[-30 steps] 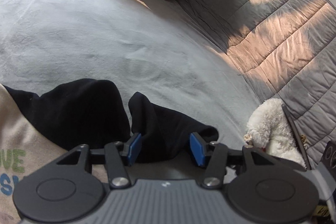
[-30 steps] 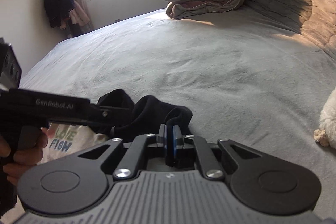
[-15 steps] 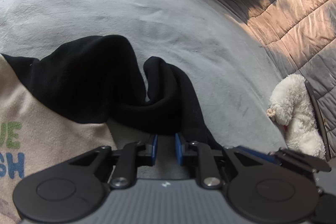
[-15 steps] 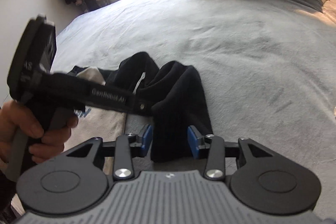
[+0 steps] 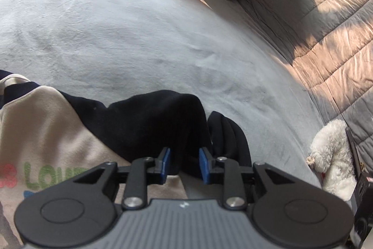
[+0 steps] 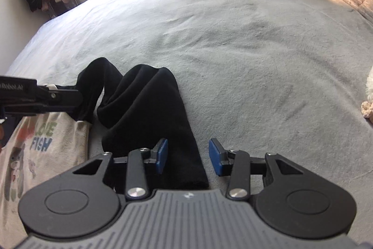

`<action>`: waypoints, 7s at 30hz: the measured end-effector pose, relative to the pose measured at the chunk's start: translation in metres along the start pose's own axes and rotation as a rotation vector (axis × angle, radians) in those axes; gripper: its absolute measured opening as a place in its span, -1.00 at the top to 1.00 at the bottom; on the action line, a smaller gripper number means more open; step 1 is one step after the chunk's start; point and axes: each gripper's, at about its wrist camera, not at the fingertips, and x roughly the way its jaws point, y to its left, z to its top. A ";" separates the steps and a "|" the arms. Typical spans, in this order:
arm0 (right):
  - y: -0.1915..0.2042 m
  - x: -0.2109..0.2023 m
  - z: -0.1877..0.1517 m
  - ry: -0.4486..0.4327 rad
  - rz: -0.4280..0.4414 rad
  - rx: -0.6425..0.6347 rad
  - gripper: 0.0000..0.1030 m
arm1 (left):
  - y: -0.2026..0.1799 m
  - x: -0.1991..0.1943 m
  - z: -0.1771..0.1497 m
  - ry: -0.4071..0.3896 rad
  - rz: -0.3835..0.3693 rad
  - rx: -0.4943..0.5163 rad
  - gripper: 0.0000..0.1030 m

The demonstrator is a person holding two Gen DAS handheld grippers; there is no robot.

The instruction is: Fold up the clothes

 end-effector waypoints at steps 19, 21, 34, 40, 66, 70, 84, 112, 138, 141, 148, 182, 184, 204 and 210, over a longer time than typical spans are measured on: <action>-0.023 -0.014 0.087 -0.223 -0.355 -0.176 0.89 | 0.040 -0.014 0.035 -0.045 0.099 0.009 0.06; -0.031 -0.016 0.099 -0.251 -0.390 -0.184 0.89 | 0.038 -0.010 0.037 -0.041 0.098 0.017 0.06; -0.083 0.005 0.124 -0.234 -0.475 -0.161 0.89 | -0.007 0.023 0.050 -0.050 0.114 0.207 -0.13; -0.113 0.016 0.126 -0.211 -0.505 -0.159 0.90 | 0.018 0.024 0.065 -0.048 0.192 0.272 -0.13; -0.066 0.029 0.108 -0.126 -0.119 -0.211 0.13 | 0.142 -0.014 0.088 0.004 0.342 0.206 -0.13; -0.021 0.040 0.107 -0.069 0.093 -0.286 0.12 | 0.147 -0.013 0.090 0.021 0.329 0.151 -0.13; 0.110 0.080 0.088 0.036 0.249 -0.580 0.12 | 0.127 -0.009 0.094 0.031 0.369 0.164 -0.13; 0.144 0.054 0.012 -0.005 0.251 -0.771 1.00 | 0.156 -0.022 0.099 -0.013 0.203 0.021 -0.07; 0.208 0.075 0.050 -0.061 0.384 -0.701 0.84 | 0.175 -0.032 0.107 -0.007 0.205 -0.037 -0.07; 0.220 0.070 0.042 -0.074 0.395 -0.733 0.84 | 0.171 -0.045 0.103 -0.008 0.174 -0.027 -0.08; 0.232 0.054 0.001 -0.072 0.354 -0.903 0.83 | 0.158 -0.049 0.101 -0.017 0.108 -0.017 -0.11; 0.169 0.037 0.030 -0.081 0.308 -0.663 0.18 | 0.144 -0.041 0.068 -0.059 0.047 -0.076 0.91; 0.152 0.033 0.041 -0.098 0.279 -0.623 0.18 | 0.140 -0.045 0.073 -0.122 0.073 -0.060 0.91; 0.010 0.081 0.112 0.034 0.033 -0.492 0.18 | 0.119 -0.024 0.071 -0.363 0.218 0.005 0.91; 0.016 0.082 0.098 0.069 0.019 -0.585 0.23 | 0.116 -0.034 0.058 -0.405 0.221 -0.007 0.91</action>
